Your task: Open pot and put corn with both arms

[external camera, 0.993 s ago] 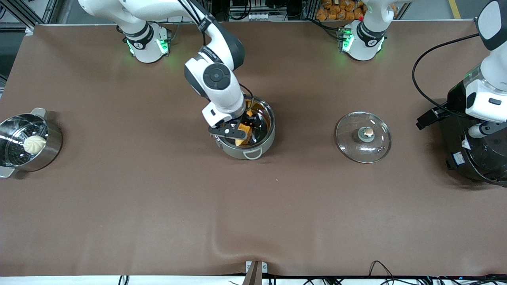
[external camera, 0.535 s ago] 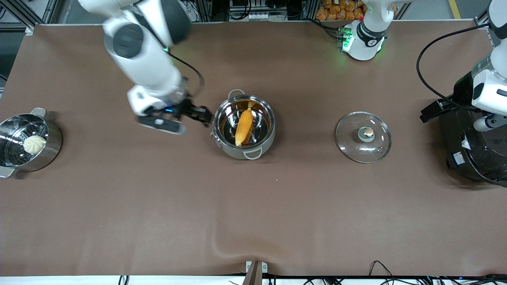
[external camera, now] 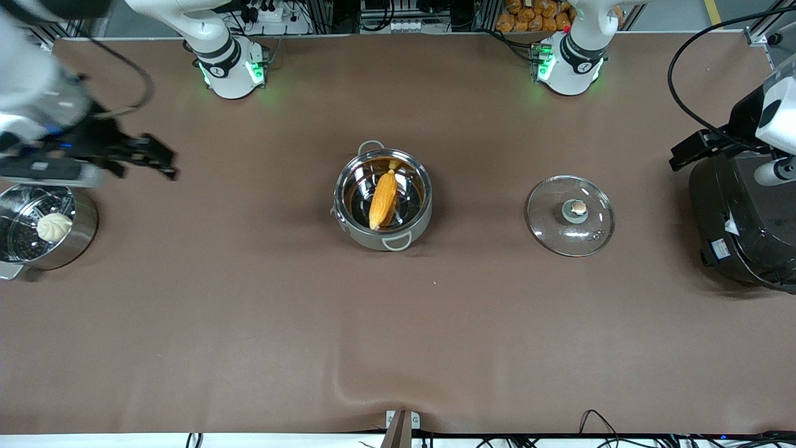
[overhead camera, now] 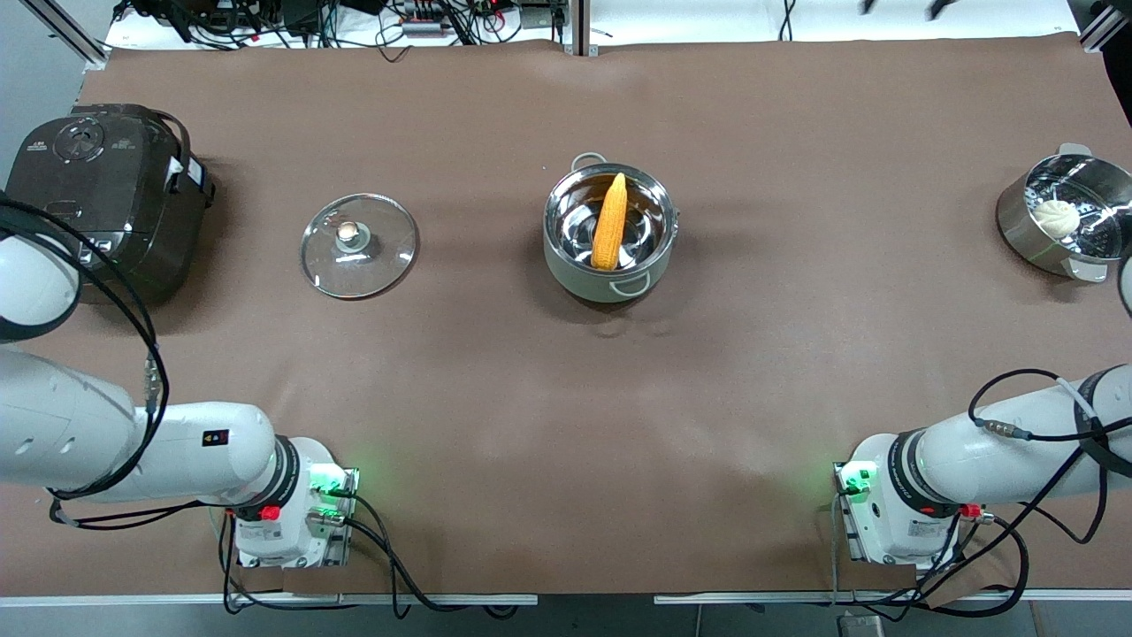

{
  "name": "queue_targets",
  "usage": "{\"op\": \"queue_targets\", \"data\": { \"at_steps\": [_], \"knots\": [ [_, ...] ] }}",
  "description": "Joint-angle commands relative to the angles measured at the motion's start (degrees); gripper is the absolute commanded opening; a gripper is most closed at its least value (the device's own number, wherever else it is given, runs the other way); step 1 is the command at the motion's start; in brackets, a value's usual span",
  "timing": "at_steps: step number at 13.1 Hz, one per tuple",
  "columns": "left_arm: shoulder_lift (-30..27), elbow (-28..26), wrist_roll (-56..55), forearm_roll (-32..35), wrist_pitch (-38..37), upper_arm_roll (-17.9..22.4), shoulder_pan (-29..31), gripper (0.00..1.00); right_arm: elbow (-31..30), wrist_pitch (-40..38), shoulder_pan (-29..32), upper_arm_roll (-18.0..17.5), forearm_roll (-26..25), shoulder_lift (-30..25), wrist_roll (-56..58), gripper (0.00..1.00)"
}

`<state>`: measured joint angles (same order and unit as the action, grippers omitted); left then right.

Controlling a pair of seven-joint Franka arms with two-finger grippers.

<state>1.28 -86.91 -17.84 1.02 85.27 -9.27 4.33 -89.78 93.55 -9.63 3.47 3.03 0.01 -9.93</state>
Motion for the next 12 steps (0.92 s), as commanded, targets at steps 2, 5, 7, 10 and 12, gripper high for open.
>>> {"op": "queue_targets", "data": {
  "at_steps": [2,5,7,10,12],
  "knots": [
    [0.92,2.45,2.89,-0.93,-1.86,0.39,-0.72,1.0,-0.57,-0.65,0.31,6.97,-0.49,-1.42,10.7,1.0],
    [1.35,2.8,2.29,-1.02,-1.94,0.57,-1.08,1.0,-1.97,-0.65,0.57,10.14,-1.36,-2.21,14.57,1.0],
    [1.88,2.98,2.99,-1.02,-1.59,0.57,-1.08,1.0,-2.76,-0.65,0.57,10.15,-4.51,-2.48,16.6,1.0],
    [1.97,2.98,5.87,-0.93,-1.59,1.18,-0.99,1.0,-2.85,-2.14,0.49,10.15,-5.32,-2.39,16.52,1.0],
    [1.88,2.98,7.03,-1.2,-1.68,1.8,-1.26,1.0,-3.2,-4.51,0.49,10.15,-5.32,-2.13,16.43,1.0]
  ]
}}
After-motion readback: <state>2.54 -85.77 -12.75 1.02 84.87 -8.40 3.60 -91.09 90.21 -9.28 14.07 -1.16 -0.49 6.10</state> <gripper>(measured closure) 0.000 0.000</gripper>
